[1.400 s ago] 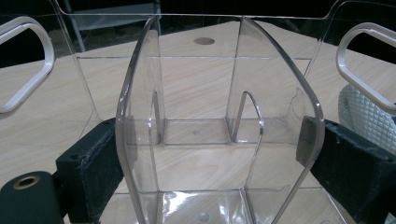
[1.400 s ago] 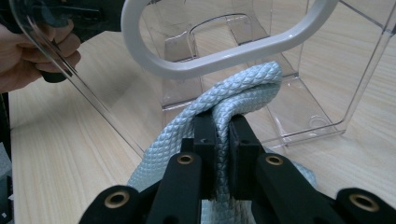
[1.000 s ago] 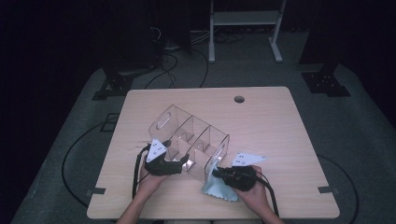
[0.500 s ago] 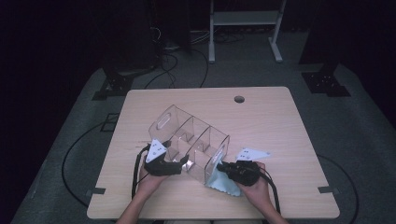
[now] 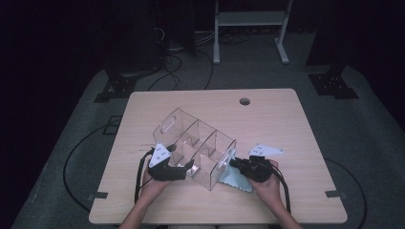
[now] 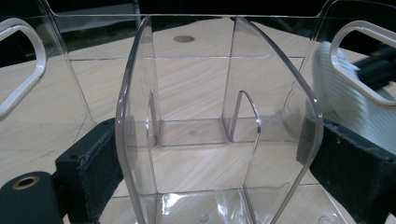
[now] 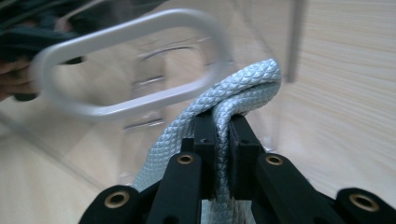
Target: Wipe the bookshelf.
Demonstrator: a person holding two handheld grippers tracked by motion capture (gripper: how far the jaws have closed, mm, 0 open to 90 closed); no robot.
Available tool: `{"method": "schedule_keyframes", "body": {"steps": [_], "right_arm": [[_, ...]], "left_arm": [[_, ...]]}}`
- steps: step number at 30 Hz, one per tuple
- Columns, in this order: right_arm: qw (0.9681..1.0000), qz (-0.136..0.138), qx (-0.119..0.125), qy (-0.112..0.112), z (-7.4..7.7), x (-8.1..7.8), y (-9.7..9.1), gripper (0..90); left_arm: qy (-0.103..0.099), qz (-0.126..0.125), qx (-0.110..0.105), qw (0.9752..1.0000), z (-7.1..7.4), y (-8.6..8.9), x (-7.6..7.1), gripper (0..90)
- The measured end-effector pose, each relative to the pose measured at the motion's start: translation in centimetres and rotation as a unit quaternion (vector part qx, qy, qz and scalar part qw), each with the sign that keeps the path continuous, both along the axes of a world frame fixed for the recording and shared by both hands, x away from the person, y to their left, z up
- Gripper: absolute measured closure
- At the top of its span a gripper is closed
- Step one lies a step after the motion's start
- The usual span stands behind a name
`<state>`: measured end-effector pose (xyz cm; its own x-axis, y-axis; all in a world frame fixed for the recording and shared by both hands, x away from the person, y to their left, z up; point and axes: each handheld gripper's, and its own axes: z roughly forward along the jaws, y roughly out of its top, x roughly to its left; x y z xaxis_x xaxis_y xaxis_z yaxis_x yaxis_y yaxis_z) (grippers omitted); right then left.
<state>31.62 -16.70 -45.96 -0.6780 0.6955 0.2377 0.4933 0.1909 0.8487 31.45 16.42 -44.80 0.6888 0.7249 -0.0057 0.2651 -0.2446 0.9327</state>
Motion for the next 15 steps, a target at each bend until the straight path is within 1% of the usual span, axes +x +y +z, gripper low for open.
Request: {"method": "schedule_keyframes", "body": {"steps": [1, 2, 3, 4, 6, 7, 9, 10, 11, 12, 13, 15], "right_arm": [[1.0, -0.005, 0.003, 0.003, -0.2, 0.3, -0.3, 83.5], [1.0, -0.005, 0.003, 0.003, -0.2, 0.3, -0.3, 83.5], [0.9998, -0.01, 0.009, 0.012, -0.5, 0.8, -0.6, 83.5], [0.9998, -0.01, 0.013, 0.015, -0.5, 1.0, -0.7, 83.4], [0.9998, -0.011, 0.012, 0.014, -0.4, 1.0, -0.7, 83.5], [0.9998, -0.013, 0.013, 0.002, 0.4, 0.8, -0.7, 83.5], [0.9995, -0.014, 0.022, -0.015, 1.5, 0.6, -0.9, 83.4], [0.9993, -0.016, 0.025, -0.023, 1.9, 0.5, -1.0, 83.4], [0.9992, -0.016, 0.027, -0.024, 2.1, 0.5, -1.1, 83.4], [0.9992, -0.016, 0.025, -0.026, 2.0, 0.6, -1.1, 83.4], [0.9992, -0.017, 0.026, -0.023, 1.7, 0.6, -1.1, 83.4], [0.9996, -0.018, 0.02, -0.009, 1.0, 0.9, -1.2, 83.4]], "left_arm": [[0.0, 0.0, 0.0, 1.0, 0.0, 0.0, 0.0, 8.2], [0.0, 0.0, 0.0, 1.0, 0.0, 0.0, 0.0, 8.1], [0.0, 0.0, 0.001, 1.0, 0.0, 0.0, 0.0, 8.1], [0.0, 0.0, 0.001, 1.0, 0.0, 0.0, 0.0, 8.1], [0.001, 0.0, 0.0, 1.0, 0.0, 0.0, 0.0, 8.0], [0.001, -0.001, -0.001, 1.0, 0.0, 0.0, 0.0, 7.9], [0.001, 0.0, -0.001, 1.0, -0.1, -0.1, 0.0, 7.6], [0.001, 0.001, -0.002, 1.0, -0.1, -0.1, 0.0, 7.5], [0.001, 0.002, -0.001, 1.0, -0.1, -0.2, 0.0, 7.4], [0.001, 0.002, -0.001, 1.0, -0.1, -0.2, 0.0, 7.4], [0.0, 0.002, 0.0, 1.0, 0.0, -0.2, 0.0, 7.4], [0.0, 0.001, 0.001, 1.0, 0.0, -0.2, 0.0, 7.4]]}}
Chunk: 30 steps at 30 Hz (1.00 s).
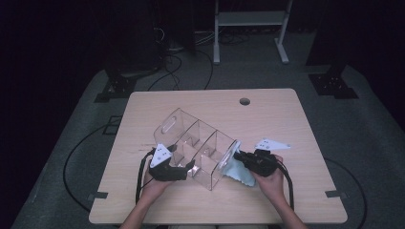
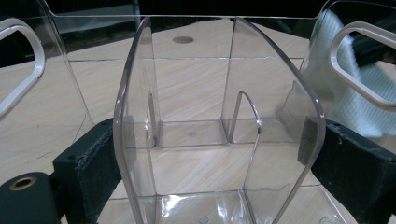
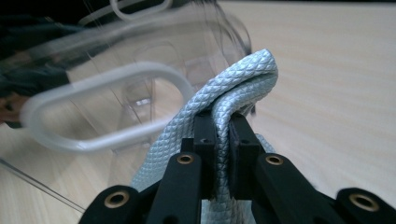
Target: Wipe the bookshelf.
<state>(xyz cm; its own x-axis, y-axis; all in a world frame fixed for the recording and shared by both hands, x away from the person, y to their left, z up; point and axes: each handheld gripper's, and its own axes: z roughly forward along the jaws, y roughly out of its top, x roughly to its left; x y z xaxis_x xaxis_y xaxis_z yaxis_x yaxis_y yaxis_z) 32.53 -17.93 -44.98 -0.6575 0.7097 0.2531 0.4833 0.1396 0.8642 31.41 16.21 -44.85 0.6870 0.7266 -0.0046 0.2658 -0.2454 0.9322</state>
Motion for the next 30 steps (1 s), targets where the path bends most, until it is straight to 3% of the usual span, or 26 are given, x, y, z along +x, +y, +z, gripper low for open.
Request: {"method": "schedule_keyframes", "body": {"steps": [3, 8, 16, 19, 21, 26, 30], "right_arm": [[0.9999, 0.0, 0.008, 0.009, 0.0, 0.2, -0.1, 83.3], [0.9997, -0.003, 0.012, -0.022, 2.2, 0.2, -0.3, 83.4], [0.9998, -0.003, 0.02, -0.003, 1.5, 0.5, -0.6, 83.3], [0.9994, -0.002, 0.023, -0.026, 3.0, 0.1, -0.5, 83.3], [0.9993, -0.003, 0.016, -0.033, 3.0, 0.1, -0.5, 83.3], [0.9997, -0.012, 0.017, -0.014, 2.0, 0.8, -1.1, 83.3], [0.9995, -0.009, 0.022, -0.02, 2.7, 0.7, -1.0, 83.3]], "left_arm": [[0.001, 0.0, -0.001, 1.0, 0.0, 0.0, 0.0, 7.5], [0.001, 0.0, -0.001, 1.0, 0.0, 0.0, 0.0, 7.5], [0.001, 0.0, 0.0, 1.0, 0.0, 0.0, 0.0, 7.5], [0.001, 0.001, -0.001, 1.0, 0.0, 0.0, 0.0, 7.3], [0.0, 0.001, -0.001, 1.0, 0.0, 0.0, 0.0, 7.3], [-0.001, 0.002, -0.002, 1.0, 0.0, -0.1, 0.0, 7.4], [-0.001, 0.002, -0.001, 1.0, 0.0, -0.1, 0.0, 7.2]]}}
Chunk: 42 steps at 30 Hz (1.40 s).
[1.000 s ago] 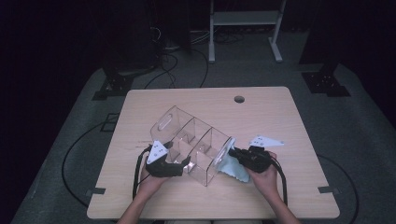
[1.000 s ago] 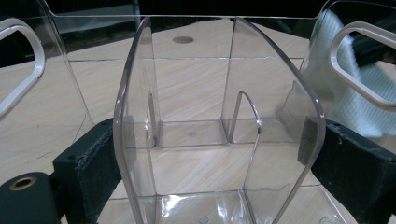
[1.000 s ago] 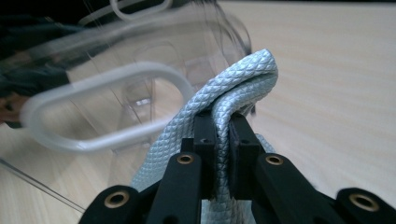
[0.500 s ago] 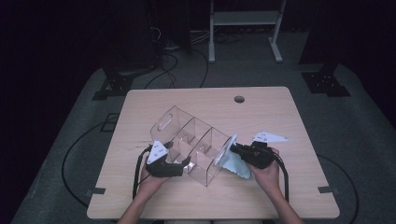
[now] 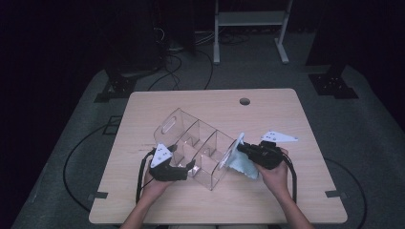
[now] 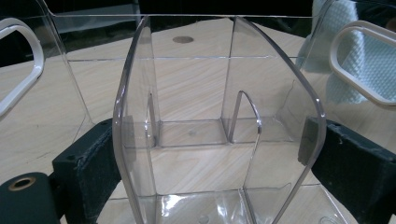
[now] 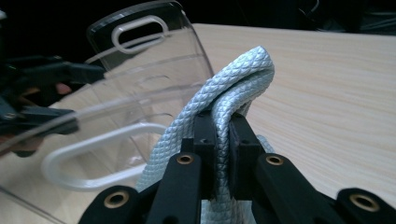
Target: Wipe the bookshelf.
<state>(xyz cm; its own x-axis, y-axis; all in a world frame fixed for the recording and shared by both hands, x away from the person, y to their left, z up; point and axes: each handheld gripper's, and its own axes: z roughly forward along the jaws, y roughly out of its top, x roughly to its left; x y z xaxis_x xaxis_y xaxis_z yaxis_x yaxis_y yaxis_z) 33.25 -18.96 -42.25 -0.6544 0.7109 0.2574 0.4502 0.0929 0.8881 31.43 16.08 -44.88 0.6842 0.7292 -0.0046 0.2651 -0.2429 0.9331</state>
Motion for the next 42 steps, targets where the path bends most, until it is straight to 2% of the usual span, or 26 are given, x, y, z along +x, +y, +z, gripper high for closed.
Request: {"method": "schedule_keyframes", "body": {"steps": [1, 4, 7, 11, 16, 17, 19, 22, 24, 26, 28, 29, 30, 32, 34, 37, 40, 42], "right_arm": [[1.0, 0.0, 0.0, 0.0, 0.0, 0.0, 0.0, 83.3], [0.9995, 0.03, 0.002, -0.013, 1.0, -1.2, 1.0, 83.3], [0.9992, 0.032, -0.012, -0.022, 1.3, -1.4, 1.0, 83.4], [0.9999, 0.011, 0.0, -0.008, 1.0, -0.5, 0.2, 83.5], [0.9995, 0.026, -0.008, -0.013, 1.2, -1.1, 0.8, 83.4], [0.9989, 0.042, -0.009, -0.017, 1.4, -1.6, 1.2, 83.4], [0.9988, 0.039, -0.02, -0.022, 1.5, -1.7, 1.3, 83.4], [0.9991, 0.034, -0.017, -0.019, 1.4, -1.8, 1.3, 83.4], [0.9987, 0.047, -0.011, -0.018, 1.4, -2.3, 1.7, 83.4], [0.9971, 0.073, -0.005, -0.022, 1.5, -3.2, 2.5, 83.4], [0.9964, 0.08, -0.012, -0.027, 1.5, -3.7, 3.0, 83.3], [0.996, 0.079, -0.024, -0.033, 1.5, -4.0, 3.2, 83.4], [0.9964, 0.073, -0.025, -0.035, 1.6, -3.7, 3.0, 83.4], [0.9978, 0.056, -0.018, -0.03, 1.5, -3.0, 2.5, 83.5], [0.998, 0.056, -0.014, -0.026, 1.4, -2.8, 2.4, 83.5], [0.9967, 0.073, -0.02, -0.029, 1.5, -3.6, 3.1, 83.4], [0.9941, 0.103, -0.017, -0.027, 1.3, -4.6, 4.3, 83.3], [0.9932, 0.111, -0.02, -0.028, 1.2, -4.9, 4.7, 83.3]], "left_arm": [[0.0, 0.0, 0.0, 1.0, 0.0, 0.0, 0.0, 7.1], [0.001, 0.002, 0.003, 1.0, 0.0, 0.0, 0.0, 6.9], [0.0, 0.0, 0.002, 1.0, 0.0, 0.0, 0.0, 7.1], [-0.002, -0.001, 0.0, 1.0, 0.0, -0.2, 0.0, 7.2], [0.0, 0.005, 0.001, 1.0, 0.0, -0.3, 0.0, 7.0], [-0.001, 0.006, -0.002, 1.0, -0.1, -0.3, 0.0, 7.0], [-0.001, 0.005, -0.002, 1.0, -0.1, -0.3, 0.0, 7.1], [-0.002, 0.007, 0.0, 1.0, 0.0, -0.4, 0.0, 7.0], [-0.002, 0.009, -0.001, 1.0, 0.0, -0.4, 0.1, 7.0], [-0.001, 0.013, -0.001, 0.9999, -0.1, -0.4, 0.2, 7.0], [-0.001, 0.013, 0.0, 0.9999, -0.1, -0.4, 0.2, 7.0], [-0.002, 0.013, -0.001, 0.9999, -0.1, -0.4, 0.2, 7.1], [-0.001, 0.014, -0.002, 0.9999, -0.1, -0.4, 0.2, 7.3], [-0.001, 0.015, -0.002, 0.9999, -0.1, -0.4, 0.2, 7.3], [-0.002, 0.016, -0.003, 0.9999, -0.1, -0.4, 0.2, 7.3], [-0.001, 0.023, -0.002, 0.9997, -0.1, -0.5, 0.2, 7.3], [-0.002, 0.034, -0.004, 0.9994, -0.1, -0.5, 0.3, 7.4], [-0.001, 0.033, -0.004, 0.9994, -0.1, -0.5, 0.3, 7.4]]}}
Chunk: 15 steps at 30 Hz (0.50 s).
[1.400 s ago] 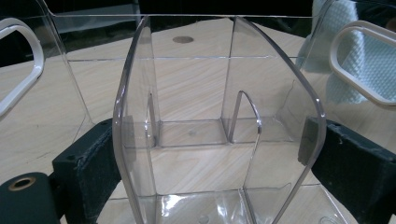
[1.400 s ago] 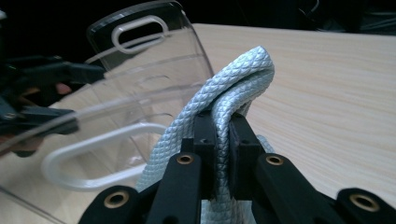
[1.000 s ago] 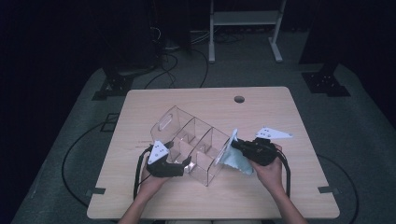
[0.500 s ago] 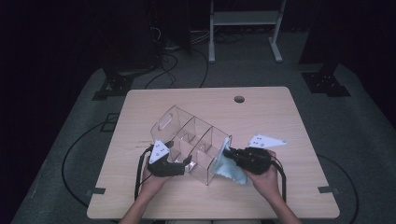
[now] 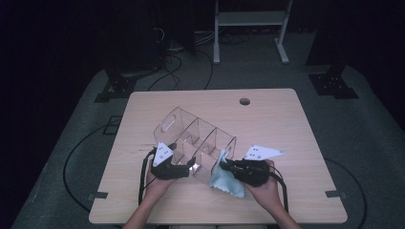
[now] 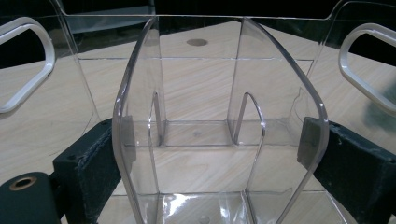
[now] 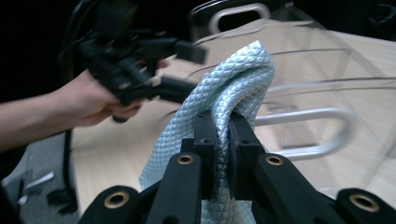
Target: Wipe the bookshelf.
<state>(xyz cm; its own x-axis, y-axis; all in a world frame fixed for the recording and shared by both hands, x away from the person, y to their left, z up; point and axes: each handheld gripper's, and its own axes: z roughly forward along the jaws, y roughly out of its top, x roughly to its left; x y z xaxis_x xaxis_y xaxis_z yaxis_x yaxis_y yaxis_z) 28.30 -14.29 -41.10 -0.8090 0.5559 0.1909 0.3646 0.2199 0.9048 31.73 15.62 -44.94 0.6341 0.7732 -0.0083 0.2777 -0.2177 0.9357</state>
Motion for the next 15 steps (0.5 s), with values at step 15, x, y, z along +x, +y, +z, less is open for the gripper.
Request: {"method": "schedule_keyframes", "body": {"steps": [15], "right_arm": [[1.0, -0.003, -0.006, -0.002, -0.5, 0.2, 0.5, 83.4]], "left_arm": [[-0.001, 0.022, 0.002, 0.9998, 0.1, -0.3, 0.3, 7.8]]}}
